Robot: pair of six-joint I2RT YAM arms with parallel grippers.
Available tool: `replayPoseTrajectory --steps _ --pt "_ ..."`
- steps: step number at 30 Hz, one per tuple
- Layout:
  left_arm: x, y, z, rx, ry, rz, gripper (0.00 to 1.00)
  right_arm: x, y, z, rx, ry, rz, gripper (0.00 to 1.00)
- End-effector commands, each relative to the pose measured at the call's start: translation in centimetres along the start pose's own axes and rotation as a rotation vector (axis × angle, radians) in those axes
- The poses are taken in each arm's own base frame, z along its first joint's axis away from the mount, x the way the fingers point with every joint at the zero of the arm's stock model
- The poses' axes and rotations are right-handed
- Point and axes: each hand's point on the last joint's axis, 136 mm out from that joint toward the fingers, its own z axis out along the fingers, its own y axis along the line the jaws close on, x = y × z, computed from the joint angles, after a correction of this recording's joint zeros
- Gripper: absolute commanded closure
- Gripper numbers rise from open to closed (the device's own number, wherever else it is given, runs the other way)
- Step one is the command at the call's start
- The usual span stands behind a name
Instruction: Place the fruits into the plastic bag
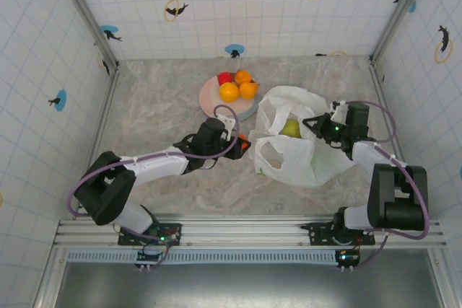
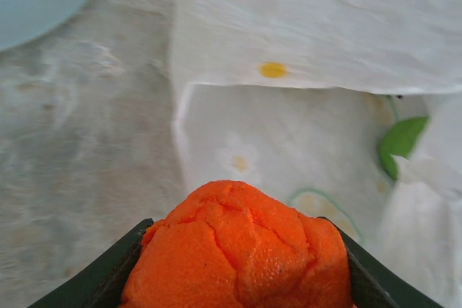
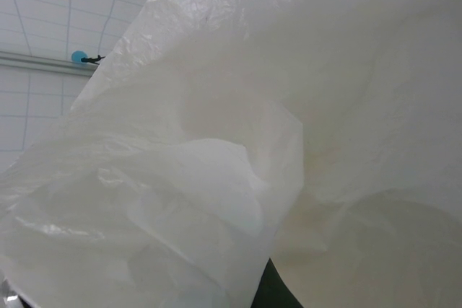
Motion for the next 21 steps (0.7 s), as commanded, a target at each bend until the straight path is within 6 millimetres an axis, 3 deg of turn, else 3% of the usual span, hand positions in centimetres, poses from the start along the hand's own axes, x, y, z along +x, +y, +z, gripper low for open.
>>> replayPoseTrajectory --steps 1,9,10,11,14,21 --pt "-0.2 -1.6 1.8 0.043 0.013 -0.002 0.47 -0.9 1.5 -0.3 -0.03 -0.034 -0.043 1.0" --pt "-0.7 -5.0 6.2 0.141 0.065 0.024 0.47 0.1 1.9 0.3 -0.033 -0.009 -0.052 1.0" --pt "-0.1 -5.1 6.6 0.15 0.083 0.022 0.47 0.4 1.9 0.4 -0.033 -0.002 -0.05 1.0" --pt "-1.5 -6.4 7.0 0.182 0.06 0.031 0.47 0.5 1.9 0.6 -0.034 0.002 -0.051 1.0" --pt "-2.2 -7.7 8.1 0.231 0.055 0.029 0.45 1.1 2.1 1.0 -0.04 0.017 -0.053 1.0" --pt "-4.5 -7.6 10.9 0.198 -0.004 -0.008 0.41 1.7 3.4 1.4 -0.062 0.038 -0.068 1.0"
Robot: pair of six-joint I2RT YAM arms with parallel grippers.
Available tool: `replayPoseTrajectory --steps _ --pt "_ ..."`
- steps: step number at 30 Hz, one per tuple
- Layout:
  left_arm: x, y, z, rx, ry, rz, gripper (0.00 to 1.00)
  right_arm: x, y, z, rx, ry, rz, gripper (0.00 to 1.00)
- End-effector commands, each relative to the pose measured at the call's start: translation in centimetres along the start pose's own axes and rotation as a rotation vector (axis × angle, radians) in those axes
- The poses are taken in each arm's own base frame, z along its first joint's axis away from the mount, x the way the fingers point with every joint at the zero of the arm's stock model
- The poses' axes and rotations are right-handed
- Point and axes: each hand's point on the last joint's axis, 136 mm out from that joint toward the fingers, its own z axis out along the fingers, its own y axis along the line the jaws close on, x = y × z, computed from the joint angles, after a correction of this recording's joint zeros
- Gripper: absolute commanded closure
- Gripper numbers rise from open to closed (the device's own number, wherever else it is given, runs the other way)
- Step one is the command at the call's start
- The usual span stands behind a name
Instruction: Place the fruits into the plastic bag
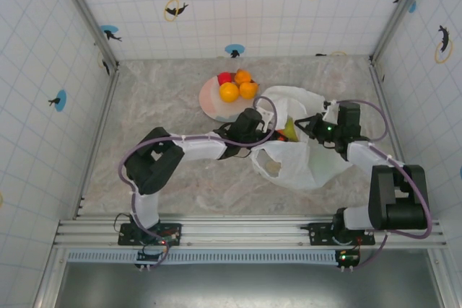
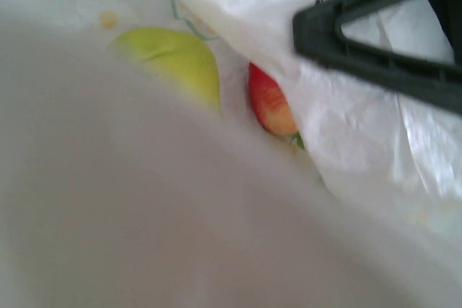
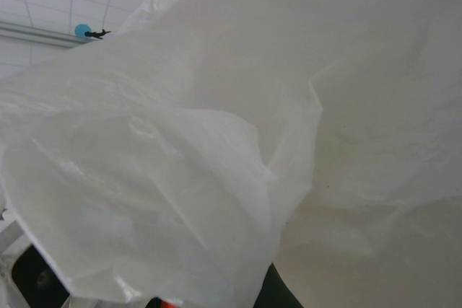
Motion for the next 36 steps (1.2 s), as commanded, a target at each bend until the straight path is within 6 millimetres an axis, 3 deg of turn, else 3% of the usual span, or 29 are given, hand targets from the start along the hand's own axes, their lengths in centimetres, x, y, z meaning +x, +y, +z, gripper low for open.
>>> replayPoseTrajectory --steps 1,8,17,26,36 --pt "-1.8 0.5 1.3 -0.027 -0.063 -0.027 0.4 -0.5 1.9 -0.2 -0.042 -0.019 -0.044 1.0" --pt "-2.7 2.8 4.0 -0.1 -0.113 -0.106 0.39 -1.0 2.9 -0.3 -0.057 -0.031 -0.059 1.0" --pt "-1.0 1.5 6.0 -0.019 -0.07 -0.153 0.33 -1.4 2.6 -0.1 -0.054 -0.028 -0.053 1.0" --pt "-0.6 -0.9 4.0 0.066 -0.037 -0.087 0.18 -1.5 1.7 -0.3 -0.045 -0.034 -0.04 1.0" --pt "0.6 -1.5 0.5 0.055 -0.01 0.029 0.09 -1.5 0.9 -0.5 -0.035 -0.038 -0.027 1.0"
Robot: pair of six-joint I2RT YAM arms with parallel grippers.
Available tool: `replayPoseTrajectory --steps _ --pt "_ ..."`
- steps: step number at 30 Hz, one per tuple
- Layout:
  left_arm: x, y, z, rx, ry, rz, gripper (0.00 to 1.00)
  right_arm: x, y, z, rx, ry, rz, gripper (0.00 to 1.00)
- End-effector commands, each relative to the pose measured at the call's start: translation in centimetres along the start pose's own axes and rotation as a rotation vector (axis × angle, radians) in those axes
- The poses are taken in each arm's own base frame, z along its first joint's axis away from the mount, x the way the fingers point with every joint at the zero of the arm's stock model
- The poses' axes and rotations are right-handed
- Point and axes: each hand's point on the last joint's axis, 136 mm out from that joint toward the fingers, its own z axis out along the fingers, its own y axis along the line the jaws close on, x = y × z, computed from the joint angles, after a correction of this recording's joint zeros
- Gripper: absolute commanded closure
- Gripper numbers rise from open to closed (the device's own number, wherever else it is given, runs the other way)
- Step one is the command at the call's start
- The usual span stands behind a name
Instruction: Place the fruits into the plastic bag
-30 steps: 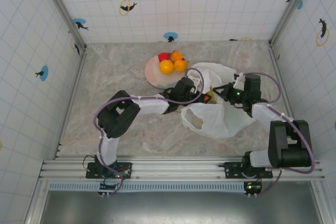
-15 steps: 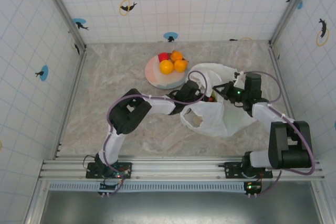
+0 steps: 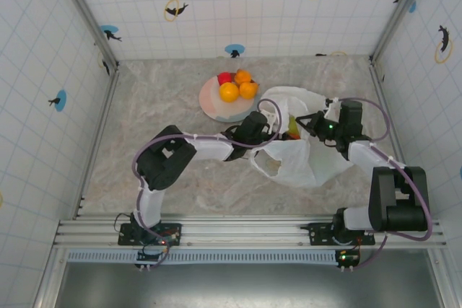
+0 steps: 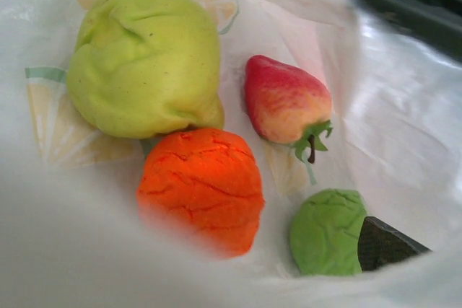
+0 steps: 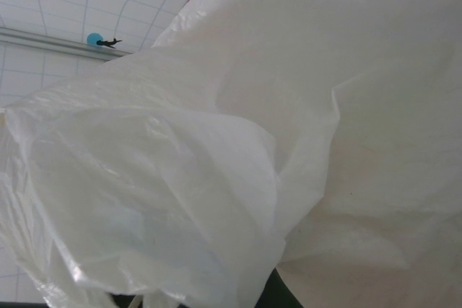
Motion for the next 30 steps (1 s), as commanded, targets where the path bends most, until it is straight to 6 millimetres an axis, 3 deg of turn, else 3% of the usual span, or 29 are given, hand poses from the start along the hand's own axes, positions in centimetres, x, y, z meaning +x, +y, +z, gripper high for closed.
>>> replayPoseTrajectory --steps 1,12,14,22,30 --pt "0.0 -1.2 -1.8 0.009 0.003 0.091 0.09 -0.4 0.2 0.0 -0.019 -0.006 -0.02 1.0" --pt "1.4 1.3 -6.1 -0.139 0.032 0.199 0.09 -0.3 -0.5 -0.2 -0.011 -0.008 -0.011 1.0" --pt "2.5 2.3 -7.2 -0.161 0.051 0.198 0.1 -0.4 -0.6 -0.3 -0.009 -0.01 -0.01 1.0" --pt "3.9 3.0 -10.5 -0.157 0.056 0.219 0.12 -0.2 -1.1 -0.1 -0.007 -0.004 -0.001 1.0" --pt "2.7 7.2 -11.4 -0.274 -0.021 0.007 0.17 -0.1 -1.3 0.0 -0.007 -0.003 0.005 1.0"
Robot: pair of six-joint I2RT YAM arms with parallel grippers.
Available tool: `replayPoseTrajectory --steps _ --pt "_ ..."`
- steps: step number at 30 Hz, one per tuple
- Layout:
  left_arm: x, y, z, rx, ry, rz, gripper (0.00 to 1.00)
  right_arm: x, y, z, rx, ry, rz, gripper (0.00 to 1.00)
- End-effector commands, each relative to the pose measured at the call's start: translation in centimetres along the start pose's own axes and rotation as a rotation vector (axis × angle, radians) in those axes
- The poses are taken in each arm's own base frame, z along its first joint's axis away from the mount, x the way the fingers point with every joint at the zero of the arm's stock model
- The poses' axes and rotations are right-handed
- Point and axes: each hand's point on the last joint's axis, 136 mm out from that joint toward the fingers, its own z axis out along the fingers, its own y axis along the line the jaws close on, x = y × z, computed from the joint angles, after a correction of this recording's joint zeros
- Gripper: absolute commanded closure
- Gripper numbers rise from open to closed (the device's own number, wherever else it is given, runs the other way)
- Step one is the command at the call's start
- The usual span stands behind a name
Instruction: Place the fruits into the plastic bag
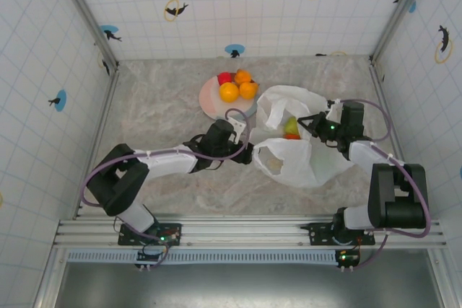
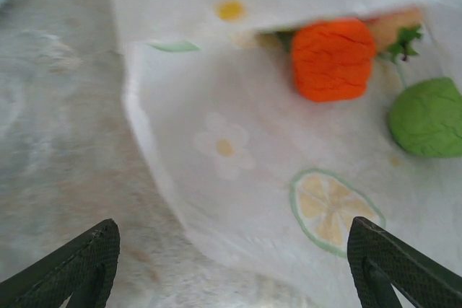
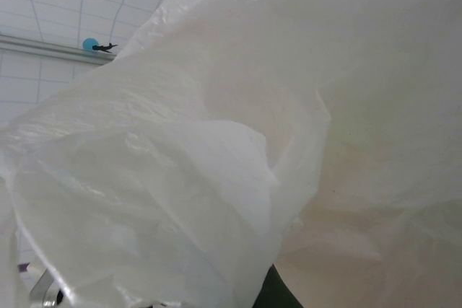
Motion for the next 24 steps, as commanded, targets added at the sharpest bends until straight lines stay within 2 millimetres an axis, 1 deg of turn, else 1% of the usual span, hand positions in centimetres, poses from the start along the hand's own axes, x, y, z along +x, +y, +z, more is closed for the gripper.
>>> replayPoseTrajectory --steps 1,5,9,12,13,17,19,21,22,24 --pt "-0.5 1.4 0.6 -0.028 -0.023 -0.11 0.17 0.1 -0.3 0.1 -0.012 0.0 -0.01 1.0" --pt "-1.2 0.0 2.6 0.06 0.003 -0.148 0.21 0.2 -0.3 0.0 -0.012 0.002 -0.01 1.0" --pt "-1.3 0.4 4.7 0.052 0.033 -0.169 0.28 0.2 -0.1 -0.1 -0.016 0.0 -0.013 1.0" --pt "-1.4 0.2 5.7 0.073 0.046 -0.183 0.43 0.0 0.2 -0.2 -0.019 -0.002 -0.019 1.0" --pt "-1.5 -0.2 5.9 0.094 0.048 -0.188 0.48 -0.1 0.3 -0.2 -0.02 -0.004 -0.021 1.0" --pt "-1.2 -0.9 6.2 0.13 0.058 -0.192 0.68 -0.5 0.6 -0.3 -0.024 -0.011 -0.026 1.0" --pt "-1.0 -1.1 6.1 0.14 0.067 -0.193 0.81 -0.7 0.8 -0.3 -0.026 -0.013 -0.027 1.0" --pt "-1.6 -1.8 5.7 0.162 0.059 -0.187 0.93 -0.9 1.0 -0.3 -0.028 -0.015 -0.033 1.0" --pt "-2.0 -2.3 5.2 0.178 0.05 -0.181 0.97 -1.1 1.1 -0.4 -0.026 -0.016 -0.038 1.0" --pt "-3.0 -3.6 4.1 0.207 0.027 -0.163 1.0 -1.5 1.3 -0.7 -0.013 -0.021 -0.059 1.0"
